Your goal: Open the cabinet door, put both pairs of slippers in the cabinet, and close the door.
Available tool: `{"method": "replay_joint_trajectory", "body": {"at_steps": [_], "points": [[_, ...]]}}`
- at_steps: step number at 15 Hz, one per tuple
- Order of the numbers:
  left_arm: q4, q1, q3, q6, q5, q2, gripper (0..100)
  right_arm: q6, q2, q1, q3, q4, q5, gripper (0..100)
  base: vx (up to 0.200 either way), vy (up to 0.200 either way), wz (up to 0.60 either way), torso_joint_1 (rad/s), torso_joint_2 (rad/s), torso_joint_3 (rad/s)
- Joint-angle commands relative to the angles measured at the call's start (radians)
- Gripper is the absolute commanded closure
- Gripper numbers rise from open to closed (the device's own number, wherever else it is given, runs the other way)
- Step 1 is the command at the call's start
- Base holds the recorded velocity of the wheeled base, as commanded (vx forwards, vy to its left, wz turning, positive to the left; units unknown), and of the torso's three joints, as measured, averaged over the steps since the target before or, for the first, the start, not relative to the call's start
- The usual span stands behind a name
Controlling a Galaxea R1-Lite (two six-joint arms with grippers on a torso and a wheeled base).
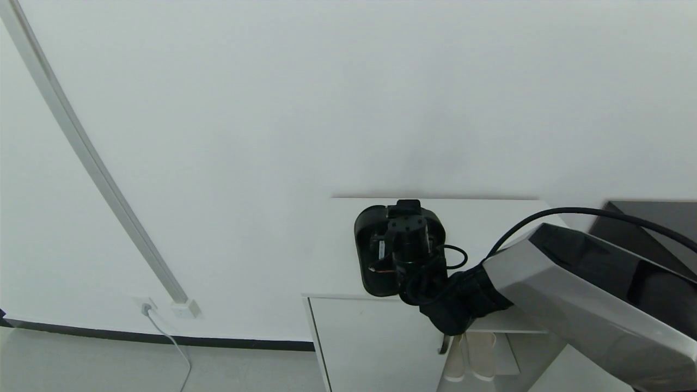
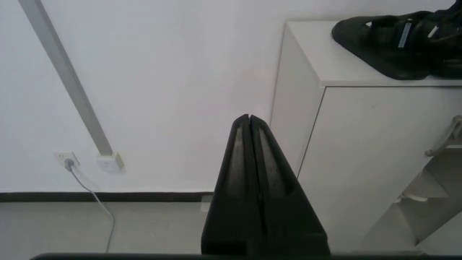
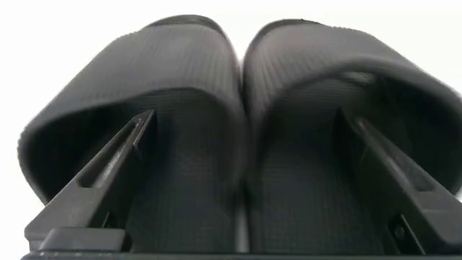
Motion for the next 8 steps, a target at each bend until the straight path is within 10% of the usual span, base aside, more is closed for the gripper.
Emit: {"method": "replay_joint_trajectory", "body": {"at_steps": [1,2,3,8], "points": [[0.0,0.0,0.0,0.0,0.0,0.001,100,-0.003,0.026,-0.014,-0.018,0.003,0.002,0,0.0,0.0,0.0,0.0,0.0,0.0],[0.0,0.0,0.0,0.0,0.0,0.001,100,-0.003,0.026,-0.014,-0.018,0.003,0.002,0,0.0,0.0,0.0,0.0,0.0,0.0],[0.0,0.0,0.0,0.0,0.0,0.001,100,-0.003,0.026,-0.014,-0.022,0.001,0.002,100,0.0,0.0,0.0,0.0,0.0,0.0],[0.0,0.0,0.0,-0.003,0.0,0.001,100,-0.017,0.021,-0.014,-0.021,-0.01,-0.003,100,0.0,0.0,0.0,0.0,0.0,0.0]]}}
